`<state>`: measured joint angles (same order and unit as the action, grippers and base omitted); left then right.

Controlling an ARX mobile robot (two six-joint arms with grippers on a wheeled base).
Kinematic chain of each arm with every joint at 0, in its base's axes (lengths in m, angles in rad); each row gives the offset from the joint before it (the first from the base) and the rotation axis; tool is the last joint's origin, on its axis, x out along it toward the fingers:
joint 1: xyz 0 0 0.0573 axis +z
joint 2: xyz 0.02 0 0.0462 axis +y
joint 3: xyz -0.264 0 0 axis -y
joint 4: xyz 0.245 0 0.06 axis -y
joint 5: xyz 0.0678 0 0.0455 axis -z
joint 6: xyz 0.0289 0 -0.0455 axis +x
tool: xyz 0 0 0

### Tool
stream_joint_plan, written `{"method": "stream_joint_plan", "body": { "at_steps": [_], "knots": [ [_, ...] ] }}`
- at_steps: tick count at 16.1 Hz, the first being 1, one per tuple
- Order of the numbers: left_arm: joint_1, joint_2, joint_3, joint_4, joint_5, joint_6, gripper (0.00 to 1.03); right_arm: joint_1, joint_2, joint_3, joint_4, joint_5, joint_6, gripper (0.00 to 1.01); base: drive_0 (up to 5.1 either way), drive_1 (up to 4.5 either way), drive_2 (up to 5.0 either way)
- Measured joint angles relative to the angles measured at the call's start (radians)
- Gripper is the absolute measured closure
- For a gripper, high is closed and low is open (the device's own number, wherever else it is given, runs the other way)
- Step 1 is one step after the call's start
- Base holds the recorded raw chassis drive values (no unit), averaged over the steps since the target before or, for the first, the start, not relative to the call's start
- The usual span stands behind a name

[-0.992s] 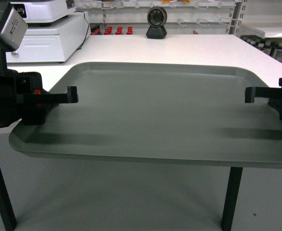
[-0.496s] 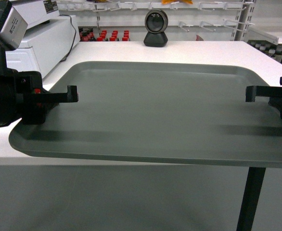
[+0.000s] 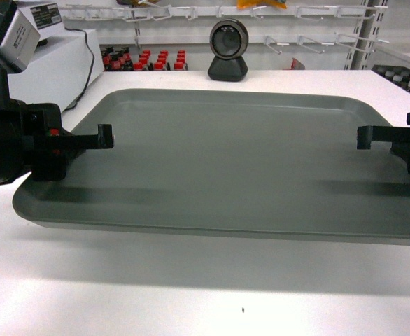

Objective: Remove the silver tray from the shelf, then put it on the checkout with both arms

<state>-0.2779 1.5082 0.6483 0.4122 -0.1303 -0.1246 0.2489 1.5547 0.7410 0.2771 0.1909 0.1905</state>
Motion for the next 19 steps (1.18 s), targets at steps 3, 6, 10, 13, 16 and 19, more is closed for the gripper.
{"method": "stream_joint_plan", "body": {
  "at_steps": [3, 6, 10, 13, 16, 19],
  "knots": [
    [0.0, 0.0, 0.0, -0.001, 0.0, 0.0, 1.0, 0.0, 0.0, 0.0, 0.0, 0.0, 0.0, 0.99, 0.0, 0.96, -1.0],
    [0.0, 0.0, 0.0, -0.003, 0.0, 0.0, 1.0, 0.0, 0.0, 0.0, 0.0, 0.0, 0.0, 0.99, 0.0, 0.0, 0.0],
    [0.0, 0.0, 0.0, -0.004, 0.0, 0.0, 1.0, 0.0, 0.0, 0.0, -0.002, 0.0, 0.0, 0.99, 0.0, 0.0, 0.0],
    [0.0, 0.0, 0.0, -0.004, 0.0, 0.0, 1.0, 0.0, 0.0, 0.0, -0.003, 0.0, 0.0, 0.99, 0.0, 0.0, 0.0],
    [0.0, 0.0, 0.0, -0.003, 0.0, 0.0, 1.0, 0.0, 0.0, 0.0, -0.003, 0.0, 0.0, 0.99, 0.0, 0.0, 0.0],
    [-0.068, 0.086, 0.027, 0.17, -0.332, 0.037, 1.0, -0.007, 0.117, -0.043, 0.396, -0.045, -0.1, 0.99, 0.0, 0.0, 0.0]
  ]
}}
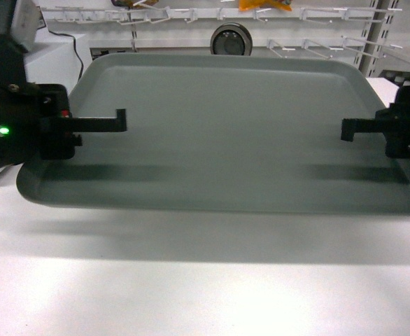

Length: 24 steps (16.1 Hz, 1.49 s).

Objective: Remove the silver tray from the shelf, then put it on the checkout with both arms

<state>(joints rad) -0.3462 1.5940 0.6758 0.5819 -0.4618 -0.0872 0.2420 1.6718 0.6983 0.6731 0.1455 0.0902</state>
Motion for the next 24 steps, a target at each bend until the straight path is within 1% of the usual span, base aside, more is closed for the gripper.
{"method": "stream_joint_plan", "body": {
  "at_steps": [1, 3, 4, 5, 6, 7, 9, 11, 13, 16, 17, 18, 19, 20, 22, 23, 24],
  "knots": [
    [-0.023, 0.155, 0.082, -0.003, -0.14, 0.046, 0.99, -0.036, 0.096, 0.105, -0.074, -0.051, -0.042, 0.99, 0.0, 0.0, 0.0],
    [-0.023, 0.219, 0.157, -0.042, -0.131, 0.045, 0.99, -0.06, 0.151, 0.167, -0.124, -0.068, -0.057, 0.99, 0.0, 0.0, 0.0],
    [-0.018, 0.258, 0.209, -0.073, -0.116, 0.031, 0.99, -0.073, 0.184, 0.217, -0.15, -0.073, -0.066, 0.99, 0.0, 0.0, 0.0],
    [-0.018, 0.29, 0.254, -0.098, -0.109, 0.024, 0.99, -0.083, 0.211, 0.268, -0.185, -0.077, -0.07, 0.99, 0.0, 0.0, 0.0],
    [-0.018, 0.329, 0.307, -0.128, -0.102, 0.006, 0.99, -0.095, 0.249, 0.332, -0.222, -0.085, -0.082, 0.99, 0.0, 0.0, 0.0],
    [-0.018, 0.354, 0.348, -0.156, -0.104, -0.002, 0.99, -0.103, 0.288, 0.38, -0.253, -0.087, -0.087, 0.99, 0.0, 0.0, 0.0],
    [-0.016, 0.383, 0.383, -0.173, -0.115, 0.005, 0.99, -0.105, 0.357, 0.439, -0.296, -0.084, -0.088, 0.99, 0.0, 0.0, 0.0],
    [-0.013, 0.399, 0.388, -0.195, -0.111, 0.008, 0.99, -0.104, 0.372, 0.446, -0.32, -0.077, -0.087, 0.99, 0.0, 0.0, 0.0],
    [-0.012, 0.412, 0.396, -0.207, -0.102, 0.002, 0.99, -0.098, 0.377, 0.437, -0.305, -0.061, -0.087, 0.99, 0.0, 0.0, 0.0],
    [-0.012, 0.432, 0.402, -0.192, -0.103, 0.015, 0.99, -0.086, 0.382, 0.421, -0.291, -0.024, -0.088, 0.99, 0.0, 0.0, 0.0],
    [-0.012, 0.432, 0.402, -0.183, -0.108, 0.012, 0.94, -0.082, 0.384, 0.418, -0.288, -0.011, -0.088, 0.99, 0.0, 0.0, 0.0],
    [-0.013, 0.435, 0.41, -0.184, -0.159, 0.013, 0.84, -0.077, 0.383, 0.412, -0.288, -0.01, -0.097, 0.91, 0.0, 0.0, 0.0],
    [-0.008, 0.436, 0.414, -0.176, -0.186, 0.013, 0.73, -0.065, 0.383, 0.403, -0.281, 0.018, -0.116, 0.8, 0.0, 0.0, 0.0],
    [-0.006, 0.436, 0.414, -0.167, -0.195, 0.013, 0.64, -0.067, 0.381, 0.402, -0.28, 0.023, -0.123, 0.71, 0.0, 0.0, 0.0],
    [-0.003, 0.434, 0.414, -0.156, -0.197, 0.011, 0.4, -0.08, 0.373, 0.396, -0.275, 0.022, -0.128, 0.47, 0.0, 0.0, 0.0],
    [-0.009, 0.417, 0.412, -0.143, -0.193, 0.008, 0.22, -0.085, 0.366, 0.391, -0.271, 0.022, -0.128, 0.29, 0.0, 0.0, 0.0],
    [-0.015, 0.383, 0.399, -0.106, -0.176, 0.003, 0.08, -0.086, 0.351, 0.38, -0.266, 0.0, -0.12, 0.15, 0.0, 0.0, 0.0]
  ]
}}
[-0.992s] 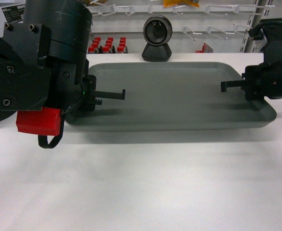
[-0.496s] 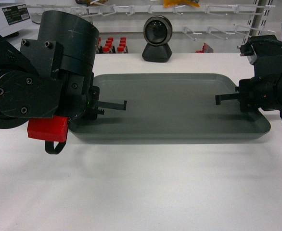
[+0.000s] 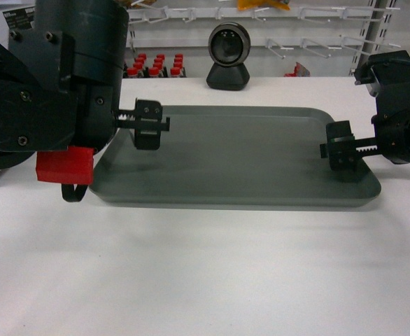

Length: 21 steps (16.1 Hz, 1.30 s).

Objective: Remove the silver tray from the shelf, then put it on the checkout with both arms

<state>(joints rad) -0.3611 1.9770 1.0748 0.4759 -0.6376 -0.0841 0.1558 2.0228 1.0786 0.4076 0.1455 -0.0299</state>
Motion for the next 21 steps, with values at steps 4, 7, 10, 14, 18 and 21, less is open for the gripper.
{"method": "stream_joint_plan", "body": {
  "at_steps": [4, 7, 10, 14, 18, 21],
  "knots": [
    [-0.016, -0.196, -0.081, 0.148, 0.098, -0.095, 0.05, 0.008, -0.176, -0.099, 0.167, -0.106, 0.068, 0.03, 0.0, 0.0, 0.0],
    [-0.008, -0.439, -0.207, 0.191, 0.111, -0.169, 0.05, 0.007, -0.397, -0.195, 0.307, -0.12, 0.137, 0.03, 0.0, 0.0, 0.0],
    [0.029, -0.624, -0.313, 0.181, 0.039, -0.161, 0.05, 0.011, -0.551, -0.272, 0.346, -0.108, 0.174, 0.03, 0.0, 0.0, 0.0],
    [0.063, -0.818, -0.377, 0.063, 0.086, -0.036, 0.11, 0.049, -0.812, -0.381, 0.127, 0.045, 0.101, 0.25, 0.0, 0.0, 0.0],
    [0.176, -1.039, -0.653, 0.049, 0.454, 0.064, 0.6, 0.062, -1.111, -0.675, 0.061, 0.066, 0.047, 0.74, 0.0, 0.0, 0.0],
    [0.222, -1.122, -0.771, 0.072, 0.494, 0.066, 0.89, 0.021, -1.241, -0.768, 0.087, 0.036, 0.038, 0.99, 0.0, 0.0, 0.0]
  ]
}}
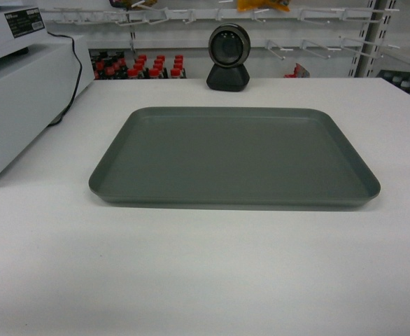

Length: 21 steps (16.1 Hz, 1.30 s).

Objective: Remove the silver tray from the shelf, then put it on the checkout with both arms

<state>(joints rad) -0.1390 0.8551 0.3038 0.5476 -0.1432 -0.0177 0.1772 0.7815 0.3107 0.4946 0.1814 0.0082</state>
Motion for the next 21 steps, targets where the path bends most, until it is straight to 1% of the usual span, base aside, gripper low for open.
{"method": "stream_joint_plan", "body": {
  "at_steps": [1, 3, 5, 6, 7, 8, 9, 11, 16, 17, 18, 21],
  "knots": [
    [0.018, -0.041, -0.045, 0.003, 0.018, -0.001, 1.03, -0.024, -0.03, -0.052, -0.001, -0.024, -0.002, 1.0, 0.0, 0.0, 0.0],
    [0.04, -0.094, -0.098, 0.001, 0.04, 0.0, 1.02, -0.05, -0.079, -0.112, -0.007, -0.053, -0.002, 1.0, 0.0, 0.0, 0.0],
    [0.06, -0.144, -0.135, -0.009, 0.064, 0.0, 1.02, -0.074, -0.13, -0.142, -0.009, -0.071, -0.002, 1.0, 0.0, 0.0, 0.0],
    [0.116, -0.173, -0.154, -0.019, 0.128, 0.0, 1.02, -0.083, -0.157, -0.159, -0.017, -0.082, -0.002, 1.0, 0.0, 0.0, 0.0],
    [0.143, -0.198, -0.171, -0.03, 0.128, 0.0, 1.02, -0.109, -0.18, -0.175, -0.032, -0.125, -0.002, 1.0, 0.0, 0.0, 0.0],
    [0.145, -0.223, -0.185, -0.041, 0.13, 0.0, 1.02, -0.168, -0.205, -0.195, -0.046, -0.171, -0.002, 1.0, 0.0, 0.0, 0.0],
    [0.138, -0.252, -0.2, -0.055, 0.141, 0.0, 1.02, -0.185, -0.229, -0.209, -0.056, -0.171, -0.002, 1.0, 0.0, 0.0, 0.0],
    [0.136, -0.307, -0.225, -0.085, 0.143, 0.0, 1.02, -0.177, -0.287, -0.229, -0.082, -0.181, -0.002, 1.0, 0.0, 0.0, 0.0],
    [0.136, -0.441, -0.261, -0.179, 0.143, 0.0, 1.02, -0.177, -0.408, -0.269, -0.165, -0.182, -0.002, 1.0, 0.0, 0.0, 0.0],
    [0.136, -0.456, -0.287, -0.139, 0.142, 0.0, 1.02, -0.177, -0.431, -0.275, -0.177, -0.182, -0.002, 1.0, 0.0, 0.0, 0.0],
    [0.136, -0.474, -0.293, -0.182, 0.143, 0.0, 1.02, -0.177, -0.441, -0.299, -0.156, -0.182, -0.002, 1.0, 0.0, 0.0, 0.0],
    [0.136, -0.548, -0.293, -0.236, 0.143, 0.0, 1.02, -0.177, -0.507, -0.299, -0.216, -0.182, -0.002, 1.0, 0.0, 0.0, 0.0]
  ]
}}
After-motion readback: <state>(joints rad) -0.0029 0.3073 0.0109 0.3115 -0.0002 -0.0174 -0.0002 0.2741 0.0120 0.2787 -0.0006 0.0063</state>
